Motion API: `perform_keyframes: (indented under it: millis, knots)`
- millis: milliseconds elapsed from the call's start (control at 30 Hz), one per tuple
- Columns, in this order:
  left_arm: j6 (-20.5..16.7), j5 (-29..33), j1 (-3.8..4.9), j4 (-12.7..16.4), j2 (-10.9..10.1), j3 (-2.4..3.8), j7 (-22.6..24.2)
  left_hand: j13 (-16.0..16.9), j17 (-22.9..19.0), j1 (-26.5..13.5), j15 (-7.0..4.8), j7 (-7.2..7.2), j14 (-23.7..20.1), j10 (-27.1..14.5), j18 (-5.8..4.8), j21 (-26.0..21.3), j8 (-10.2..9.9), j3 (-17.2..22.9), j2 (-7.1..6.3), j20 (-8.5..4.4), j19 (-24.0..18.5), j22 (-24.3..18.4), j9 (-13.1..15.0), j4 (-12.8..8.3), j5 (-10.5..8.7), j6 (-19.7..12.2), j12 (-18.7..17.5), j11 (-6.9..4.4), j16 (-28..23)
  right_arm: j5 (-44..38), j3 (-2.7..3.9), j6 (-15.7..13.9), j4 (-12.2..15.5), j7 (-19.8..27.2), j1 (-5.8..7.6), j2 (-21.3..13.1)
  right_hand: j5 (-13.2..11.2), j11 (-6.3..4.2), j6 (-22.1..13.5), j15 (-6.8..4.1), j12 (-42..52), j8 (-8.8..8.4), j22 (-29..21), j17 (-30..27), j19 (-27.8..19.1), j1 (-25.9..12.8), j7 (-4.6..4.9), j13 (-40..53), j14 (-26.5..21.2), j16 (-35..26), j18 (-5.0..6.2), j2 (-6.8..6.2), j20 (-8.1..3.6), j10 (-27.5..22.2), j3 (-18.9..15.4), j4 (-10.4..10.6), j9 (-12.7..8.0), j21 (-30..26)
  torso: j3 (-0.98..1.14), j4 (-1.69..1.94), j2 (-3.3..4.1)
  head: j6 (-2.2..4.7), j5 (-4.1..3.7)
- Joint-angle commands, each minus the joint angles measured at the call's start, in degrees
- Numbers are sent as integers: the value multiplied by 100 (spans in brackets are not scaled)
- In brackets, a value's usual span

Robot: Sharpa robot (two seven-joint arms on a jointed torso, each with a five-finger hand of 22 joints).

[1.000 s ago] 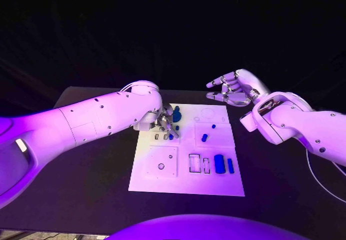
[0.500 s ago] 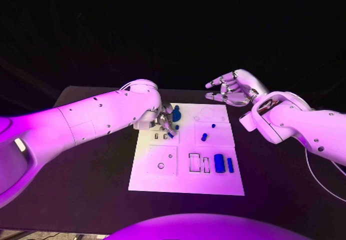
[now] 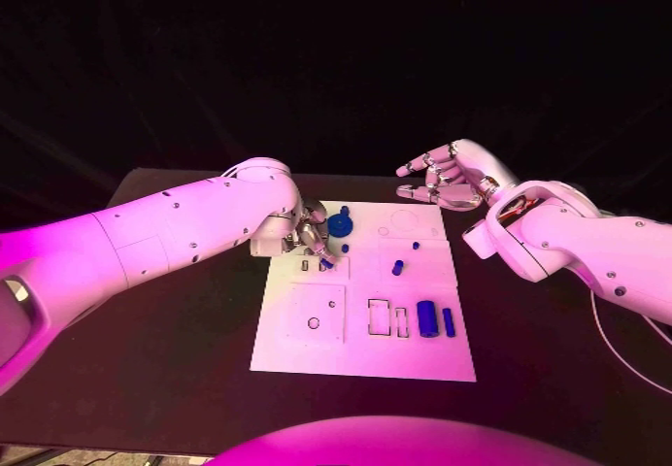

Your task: Assemble the parts on the task board

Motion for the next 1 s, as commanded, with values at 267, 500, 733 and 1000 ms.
perform_keyframes:
  millis: [267,500,733,1000]
  knots:
    - [-1627,732,-18,640,-556,0,-274,-129,1510,-312,0,-59,602,61,-45,-35,195,1324,-192,-16,24,21,299,-1010,162,11,-66,-40,17,-4,3,134,-2,21,-8,-38,19,-2,-16,38,-32,-13,-5,-8,-17,15,10,-8,241,-26,87,27,17,-44,-38,-9,-7,-22,48,66,-48,-13,-11]
    - [-2443,197,-245,991,-758,-7,-210,-219,1510,-577,-56,-119,602,206,-63,15,324,1658,-403,-67,83,102,356,-1111,428,86,-112,-95,17,-1,3,134,-16,14,-8,-75,11,0,-20,40,-34,-15,-11,-7,-18,11,11,-10,242,-27,88,26,18,-46,-47,-5,-8,-27,59,143,-94,-54,-42]
    - [-2603,-66,-379,1109,-791,-8,-326,-121,1510,-701,-80,-151,602,336,-83,80,363,1729,-436,-89,133,185,363,-1111,430,138,-18,-125,17,3,3,145,-22,13,-8,-84,11,0,-20,40,-34,-15,-11,-7,-18,11,11,-10,242,-27,88,26,18,-46,-47,-5,-8,-27,66,148,-117,-63,-34]
    - [-2383,-245,-437,1091,-728,-8,-421,-27,1510,-802,-108,-191,602,464,-115,191,391,1744,-459,-113,208,319,361,-1130,425,208,74,-159,17,7,3,167,-28,5,-8,-82,9,0,-21,41,-34,-16,-10,-6,-17,5,13,-10,243,-27,88,28,18,-46,-53,1,-9,-27,64,154,-102,-32,-28]
